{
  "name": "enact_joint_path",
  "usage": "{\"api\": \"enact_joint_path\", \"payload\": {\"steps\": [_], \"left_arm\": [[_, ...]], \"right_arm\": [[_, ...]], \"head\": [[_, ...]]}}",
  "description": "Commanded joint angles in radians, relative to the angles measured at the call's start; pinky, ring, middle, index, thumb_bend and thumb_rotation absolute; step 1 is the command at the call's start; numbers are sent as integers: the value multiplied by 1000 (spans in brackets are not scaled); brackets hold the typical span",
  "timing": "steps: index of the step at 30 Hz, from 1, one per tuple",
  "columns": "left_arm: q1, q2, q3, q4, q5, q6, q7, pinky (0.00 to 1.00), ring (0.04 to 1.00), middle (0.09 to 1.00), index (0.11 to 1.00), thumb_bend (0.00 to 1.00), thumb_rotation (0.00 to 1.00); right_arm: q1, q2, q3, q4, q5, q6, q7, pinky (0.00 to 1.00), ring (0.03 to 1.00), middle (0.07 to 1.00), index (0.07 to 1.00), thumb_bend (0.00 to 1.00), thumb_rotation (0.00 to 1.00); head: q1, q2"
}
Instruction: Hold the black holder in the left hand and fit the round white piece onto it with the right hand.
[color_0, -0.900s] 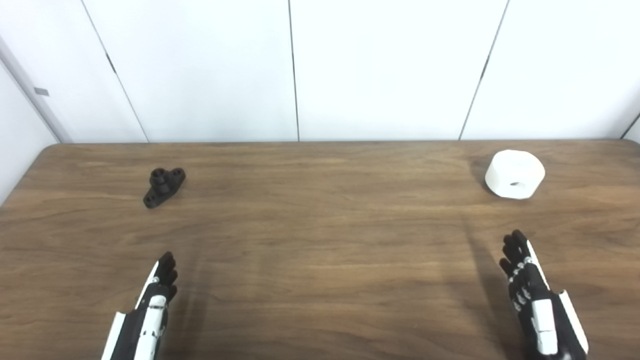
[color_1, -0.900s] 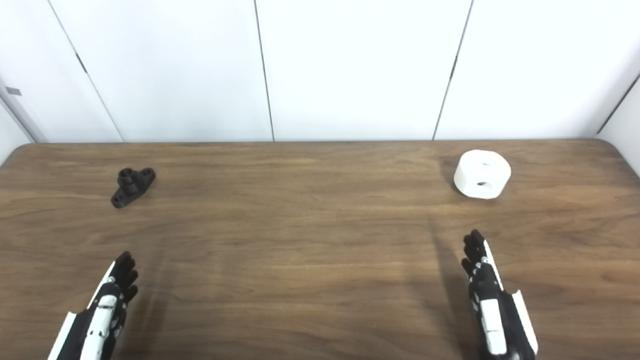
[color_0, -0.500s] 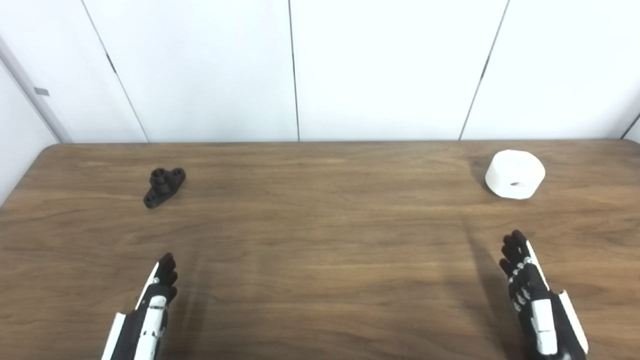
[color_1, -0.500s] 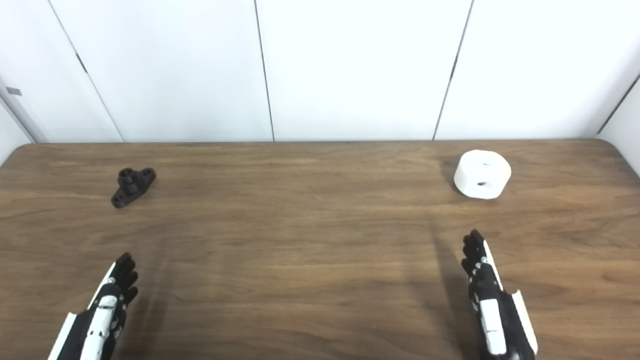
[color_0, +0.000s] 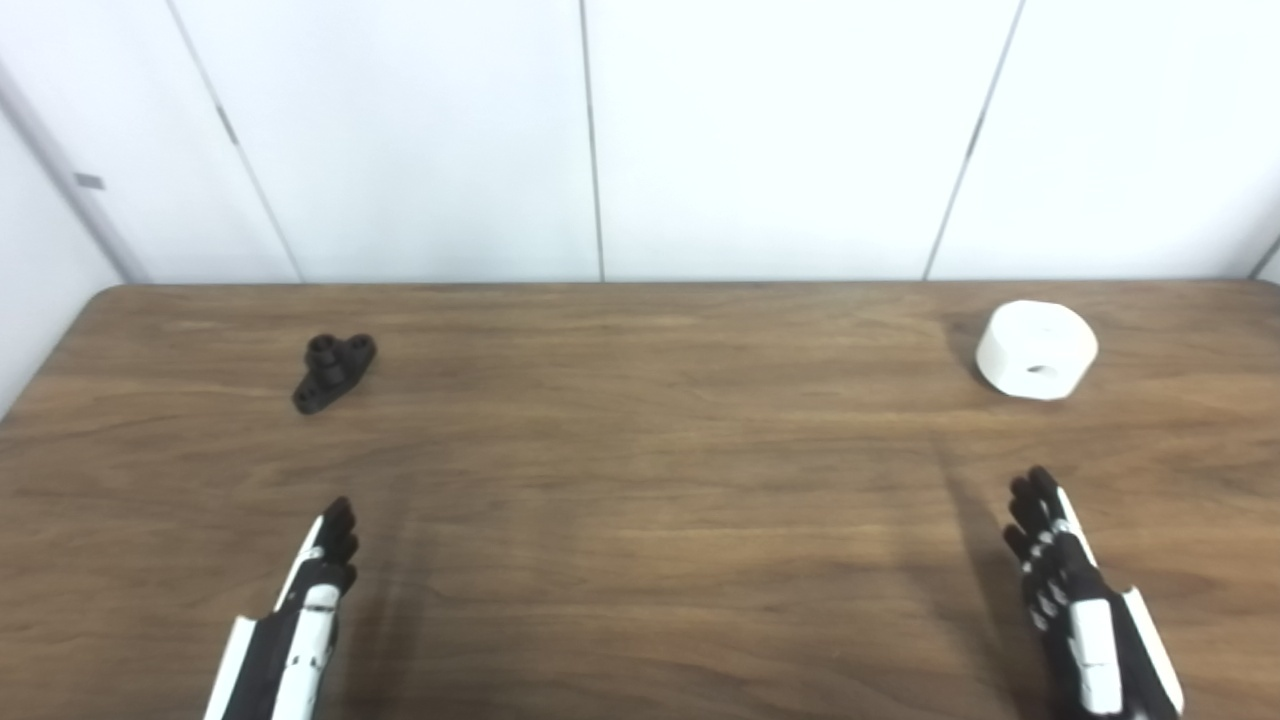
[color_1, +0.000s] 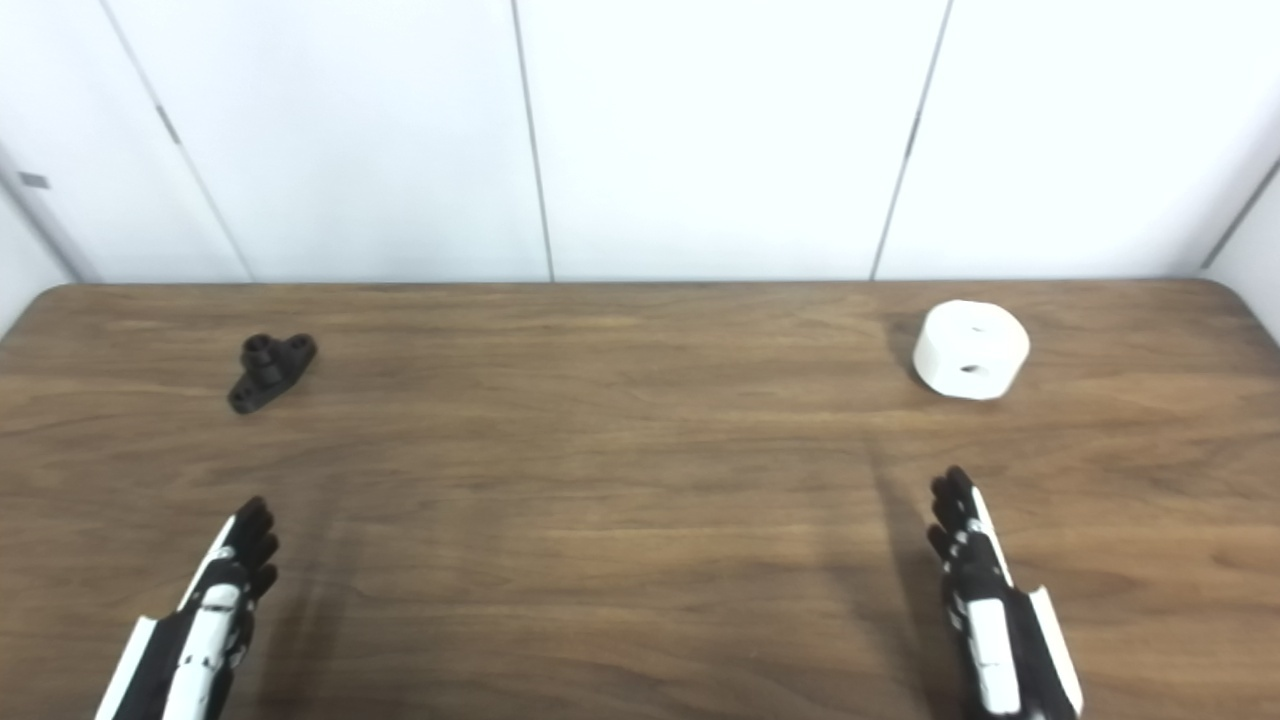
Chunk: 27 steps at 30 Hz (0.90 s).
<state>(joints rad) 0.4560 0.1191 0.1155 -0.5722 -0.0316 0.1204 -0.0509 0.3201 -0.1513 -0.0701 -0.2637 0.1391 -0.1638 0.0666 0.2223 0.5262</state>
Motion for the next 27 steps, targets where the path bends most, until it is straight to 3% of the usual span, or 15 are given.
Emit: {"api": "enact_joint_path", "payload": {"steps": [1,3,8,18,27], "left_arm": [[10,-35,-11,-4,-3,-75,11,1000,1000,1000,1000,159,933],[13,-33,-21,10,5,-89,12,1000,1000,1000,1000,130,923],[10,-30,-46,39,38,-122,18,1000,1000,1000,1000,110,928],[-12,-28,-61,83,63,-143,32,1000,1000,1000,990,106,553],[-8,-25,-65,86,60,-145,35,1000,1000,1000,980,117,411]], "right_arm": [[20,-2,-12,12,22,-14,10,1000,1000,996,1000,581,1000],[17,-10,-15,25,26,-27,19,1000,1000,999,1000,567,1000],[1,-15,-30,67,46,-58,33,1000,1000,981,1000,675,1000],[-25,-21,-39,145,87,-118,67,1000,1000,1000,1000,611,1000],[-27,-17,-46,155,90,-121,75,1000,1000,1000,1000,614,1000]], "head": [[50,-23],[81,-40],[158,-81],[237,-142],[233,-137]]}}
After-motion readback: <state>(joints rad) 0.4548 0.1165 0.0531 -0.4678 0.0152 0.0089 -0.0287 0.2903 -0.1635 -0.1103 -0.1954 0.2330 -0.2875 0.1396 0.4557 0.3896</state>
